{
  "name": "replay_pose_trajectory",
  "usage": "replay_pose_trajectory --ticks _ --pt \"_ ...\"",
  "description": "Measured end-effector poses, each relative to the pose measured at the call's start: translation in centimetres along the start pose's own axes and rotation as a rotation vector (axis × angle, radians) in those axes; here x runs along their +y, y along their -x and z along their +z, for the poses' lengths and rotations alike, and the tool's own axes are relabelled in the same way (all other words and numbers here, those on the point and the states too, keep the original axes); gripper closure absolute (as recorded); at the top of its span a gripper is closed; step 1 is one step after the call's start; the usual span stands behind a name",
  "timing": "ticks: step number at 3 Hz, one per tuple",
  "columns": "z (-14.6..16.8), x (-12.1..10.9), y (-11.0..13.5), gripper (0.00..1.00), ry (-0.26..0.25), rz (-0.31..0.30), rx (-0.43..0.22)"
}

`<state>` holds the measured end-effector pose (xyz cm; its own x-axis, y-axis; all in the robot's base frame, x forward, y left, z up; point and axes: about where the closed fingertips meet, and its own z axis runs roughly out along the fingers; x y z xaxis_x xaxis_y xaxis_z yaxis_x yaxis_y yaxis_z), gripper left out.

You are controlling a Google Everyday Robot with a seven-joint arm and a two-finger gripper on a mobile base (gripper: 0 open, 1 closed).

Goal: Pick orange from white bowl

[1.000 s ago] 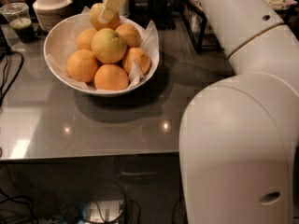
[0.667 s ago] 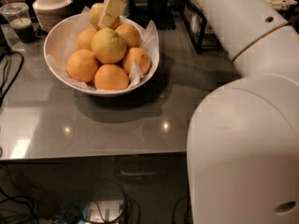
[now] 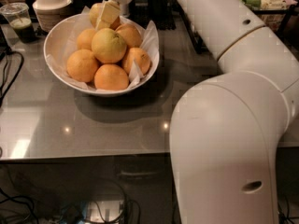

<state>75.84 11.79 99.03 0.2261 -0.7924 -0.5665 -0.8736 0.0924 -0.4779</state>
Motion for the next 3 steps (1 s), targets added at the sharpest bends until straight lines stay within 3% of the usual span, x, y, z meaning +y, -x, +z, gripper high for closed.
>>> replay_pose_trajectory --ticks 2,3 --pt "0.9 0.6 -1.8 0.16 0.042 0.022 0.082" --pt "1.1 0.7 -2.4 0.35 0.056 0.019 0.123"
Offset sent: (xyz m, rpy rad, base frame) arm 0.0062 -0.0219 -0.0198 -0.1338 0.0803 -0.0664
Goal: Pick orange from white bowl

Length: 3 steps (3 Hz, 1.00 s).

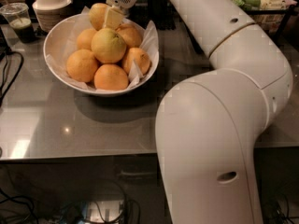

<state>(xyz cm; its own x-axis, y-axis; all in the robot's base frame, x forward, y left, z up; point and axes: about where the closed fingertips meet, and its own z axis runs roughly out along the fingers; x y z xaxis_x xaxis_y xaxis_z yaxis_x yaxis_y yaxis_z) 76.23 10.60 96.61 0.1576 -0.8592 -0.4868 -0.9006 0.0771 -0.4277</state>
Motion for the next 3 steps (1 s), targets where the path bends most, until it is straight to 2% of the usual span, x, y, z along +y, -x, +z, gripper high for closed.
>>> replay_pose_trajectory --ticks 1,2,3 --pt "0.02 0.04 -0.18 0.57 -0.002 -0.038 0.009" --pt "0.02 0.05 -0.17 0.81 -0.002 -0.038 0.009" --pt "0.02 0.05 -0.17 1.0 -0.002 -0.038 0.009"
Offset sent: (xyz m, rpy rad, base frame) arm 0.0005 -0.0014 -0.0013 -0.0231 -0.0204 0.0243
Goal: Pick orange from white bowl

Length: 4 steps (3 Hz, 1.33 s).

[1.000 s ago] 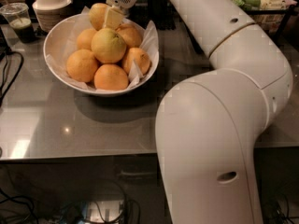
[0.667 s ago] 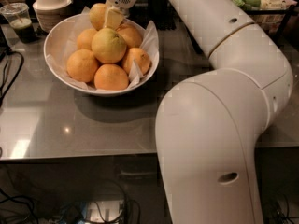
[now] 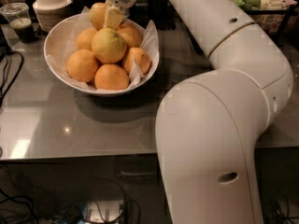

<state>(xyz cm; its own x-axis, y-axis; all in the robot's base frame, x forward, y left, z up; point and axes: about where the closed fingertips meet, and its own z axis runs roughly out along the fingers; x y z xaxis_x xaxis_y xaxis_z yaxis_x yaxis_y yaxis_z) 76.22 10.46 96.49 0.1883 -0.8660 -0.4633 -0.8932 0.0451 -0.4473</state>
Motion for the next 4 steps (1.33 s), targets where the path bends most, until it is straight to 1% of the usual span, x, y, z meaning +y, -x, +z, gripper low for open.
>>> replay_pose_trajectory --ticks 1,2,3,4 --pt "-0.9 -0.1 0.5 1.0 0.003 -0.002 -0.059" --pt "-4.0 -0.6 1.3 1.0 -0.022 0.01 -0.2" --pt "-7.4 -0.9 1.4 1.0 -0.05 0.039 -0.344" --pt "-10.5 0.0 1.7 1.0 -0.039 0.06 -0.498"
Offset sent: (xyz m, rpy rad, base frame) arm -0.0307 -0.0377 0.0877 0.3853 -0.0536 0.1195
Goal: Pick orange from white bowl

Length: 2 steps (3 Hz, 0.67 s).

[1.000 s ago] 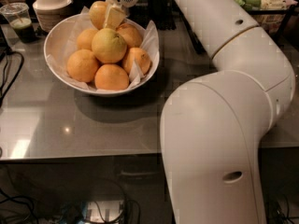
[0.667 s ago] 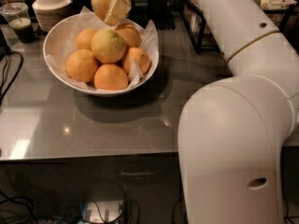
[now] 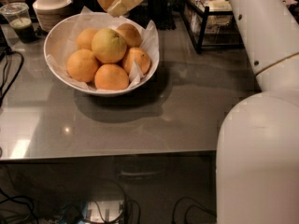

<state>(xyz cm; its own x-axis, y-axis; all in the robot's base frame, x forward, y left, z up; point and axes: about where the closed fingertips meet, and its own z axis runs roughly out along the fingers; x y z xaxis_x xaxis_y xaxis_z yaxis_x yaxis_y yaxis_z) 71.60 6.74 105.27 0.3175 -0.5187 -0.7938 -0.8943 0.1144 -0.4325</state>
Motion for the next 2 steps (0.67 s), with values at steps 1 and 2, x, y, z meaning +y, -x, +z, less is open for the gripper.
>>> replay_pose_trajectory --ticks 1,2 --pt "-2.4 2.6 3.2 1.0 0.038 -0.057 -0.09" --pt "-5.4 5.9 6.7 1.0 0.02 -0.149 -0.111"
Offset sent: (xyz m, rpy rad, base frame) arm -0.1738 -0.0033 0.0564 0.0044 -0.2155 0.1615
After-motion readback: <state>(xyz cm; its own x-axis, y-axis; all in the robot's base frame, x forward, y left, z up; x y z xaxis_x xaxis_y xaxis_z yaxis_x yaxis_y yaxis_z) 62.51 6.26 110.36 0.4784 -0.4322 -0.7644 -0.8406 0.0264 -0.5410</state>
